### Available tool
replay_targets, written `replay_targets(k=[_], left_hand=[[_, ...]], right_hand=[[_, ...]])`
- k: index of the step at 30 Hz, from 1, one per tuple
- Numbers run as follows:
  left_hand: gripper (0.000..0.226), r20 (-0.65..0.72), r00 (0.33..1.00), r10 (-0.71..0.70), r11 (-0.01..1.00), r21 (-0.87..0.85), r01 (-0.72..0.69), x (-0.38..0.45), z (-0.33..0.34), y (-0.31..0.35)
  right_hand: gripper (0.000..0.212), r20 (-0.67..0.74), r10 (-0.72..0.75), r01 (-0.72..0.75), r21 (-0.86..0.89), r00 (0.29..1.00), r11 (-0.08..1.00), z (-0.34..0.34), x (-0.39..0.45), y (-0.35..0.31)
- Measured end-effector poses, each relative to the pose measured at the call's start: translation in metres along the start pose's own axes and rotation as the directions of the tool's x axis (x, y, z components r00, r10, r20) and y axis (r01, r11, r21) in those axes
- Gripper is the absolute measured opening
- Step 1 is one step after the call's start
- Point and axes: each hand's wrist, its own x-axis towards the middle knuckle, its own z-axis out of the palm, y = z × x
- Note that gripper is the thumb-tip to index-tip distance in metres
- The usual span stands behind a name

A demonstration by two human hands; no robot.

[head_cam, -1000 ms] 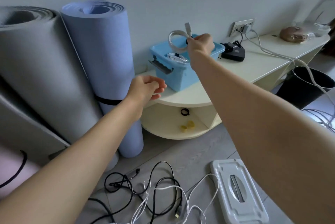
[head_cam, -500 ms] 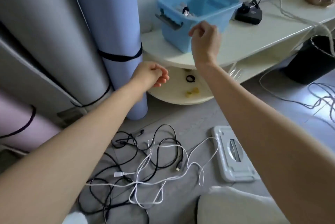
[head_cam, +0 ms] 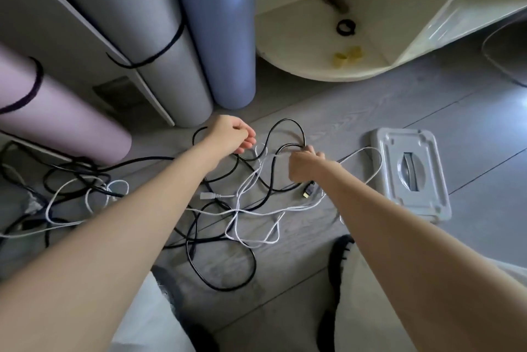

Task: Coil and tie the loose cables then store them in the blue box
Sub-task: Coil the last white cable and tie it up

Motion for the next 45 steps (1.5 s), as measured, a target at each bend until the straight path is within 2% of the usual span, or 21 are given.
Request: replay_targets(k=[2, 4, 6, 8, 9, 11, 13, 14, 15, 17, 21, 26, 29, 31, 33, 35, 36, 38, 40, 42, 45], left_hand=[[0.034, 0.002, 1.000, -0.014, 1.000, 0.013, 0.013, 0.002, -0.002, -0.006], [0.027, 0.018, 1.000, 0.009, 0.999, 0.042, -0.009, 0.003, -0.006, -0.008], [0.023, 0.112, 0.990, 0.084, 0.985, 0.141, -0.099, -0.003, -0.010, -0.004], [0.046, 0.240, 0.956, 0.169, 0.940, 0.251, -0.230, -0.011, -0.010, 0.006], [0.052, 0.262, 0.942, 0.209, 0.927, 0.255, -0.276, -0.015, -0.009, 0.013], [0.044, 0.175, 0.941, 0.290, 0.937, 0.147, -0.316, -0.035, -0.012, 0.035], [0.014, 0.072, 0.957, 0.282, 0.959, -0.061, -0.278, -0.050, -0.023, 0.055], [0.007, 0.065, 0.958, 0.281, 0.948, -0.177, -0.266, -0.060, -0.030, 0.064], [0.018, 0.061, 0.949, 0.309, 0.927, -0.242, -0.286, -0.073, -0.039, 0.076], [0.029, 0.068, 0.920, 0.386, 0.898, -0.255, -0.358, -0.094, -0.051, 0.090], [0.036, 0.052, 0.863, 0.502, 0.863, -0.098, -0.496, -0.134, -0.067, 0.109], [0.036, -0.013, 0.823, 0.568, 0.822, -0.051, -0.567, -0.162, -0.077, 0.120], [0.025, 0.024, 0.766, 0.642, 0.766, 0.015, -0.642, -0.180, -0.082, 0.136], [0.025, 0.067, 0.739, 0.670, 0.739, 0.028, -0.673, -0.189, -0.084, 0.146], [0.031, 0.024, 0.732, 0.681, 0.726, 0.108, -0.679, -0.193, -0.087, 0.151], [0.033, -0.092, 0.725, 0.683, 0.728, 0.174, -0.663, -0.190, -0.093, 0.149], [0.034, -0.146, 0.723, 0.675, 0.738, 0.143, -0.660, -0.188, -0.097, 0.145], [0.036, -0.168, 0.753, 0.636, 0.759, -0.039, -0.650, -0.185, -0.105, 0.139], [0.034, -0.082, 0.796, 0.600, 0.763, -0.241, -0.600, -0.187, -0.111, 0.137], [0.037, -0.021, 0.821, 0.570, 0.761, -0.363, -0.538, -0.191, -0.113, 0.139], [0.041, -0.023, 0.843, 0.537, 0.737, -0.474, -0.482, -0.192, -0.108, 0.147]], right_hand=[[0.012, 0.027, -0.007, 0.009, -0.059, 1.000, 0.998, 0.012, -0.001, 0.001], [0.014, 0.017, -0.087, 0.087, -0.020, 0.996, 0.996, 0.007, -0.006, -0.002], [0.008, 0.052, -0.185, 0.169, 0.224, 0.981, 0.960, -0.013, -0.018, -0.010], [0.018, -0.026, -0.263, 0.240, 0.505, 0.964, 0.829, -0.043, -0.040, -0.020], [0.019, -0.091, -0.301, 0.300, 0.551, 0.949, 0.779, -0.060, -0.054, -0.025], [0.024, -0.207, -0.355, 0.410, 0.498, 0.912, 0.764, -0.093, -0.091, -0.034], [0.025, -0.324, -0.372, 0.487, 0.442, 0.870, 0.753, -0.118, -0.119, -0.040], [0.021, -0.411, -0.347, 0.516, 0.430, 0.843, 0.741, -0.129, -0.133, -0.039], [0.021, -0.509, -0.309, 0.541, 0.405, 0.803, 0.737, -0.141, -0.152, -0.037], [0.024, -0.682, -0.213, 0.579, 0.367, 0.699, 0.728, -0.163, -0.179, -0.034], [0.009, -0.939, 0.022, 0.670, 0.261, 0.343, 0.695, -0.207, -0.247, -0.031], [0.019, -0.983, 0.175, 0.763, 0.078, -0.048, 0.642, -0.240, -0.321, -0.029], [0.019, -0.960, 0.178, 0.740, -0.041, -0.215, 0.672, -0.251, -0.346, -0.036], [0.020, -0.946, 0.178, 0.734, -0.083, -0.270, 0.674, -0.257, -0.357, -0.041], [0.019, -0.954, 0.140, 0.726, -0.101, -0.264, 0.680, -0.259, -0.363, -0.043], [0.018, -0.973, 0.096, 0.706, -0.083, -0.210, 0.703, -0.256, -0.363, -0.042], [0.018, -0.979, 0.087, 0.698, -0.066, -0.183, 0.713, -0.252, -0.361, -0.041], [0.017, -0.986, 0.084, 0.695, -0.042, -0.146, 0.717, -0.242, -0.353, -0.035], [0.014, -0.993, 0.078, 0.723, -0.009, -0.088, 0.691, -0.234, -0.342, -0.033], [0.012, -0.999, 0.035, 0.722, 0.029, 0.007, 0.692, -0.225, -0.330, -0.034], [0.014, -0.987, 0.012, 0.648, 0.114, 0.159, 0.753, -0.208, -0.299, -0.034]])
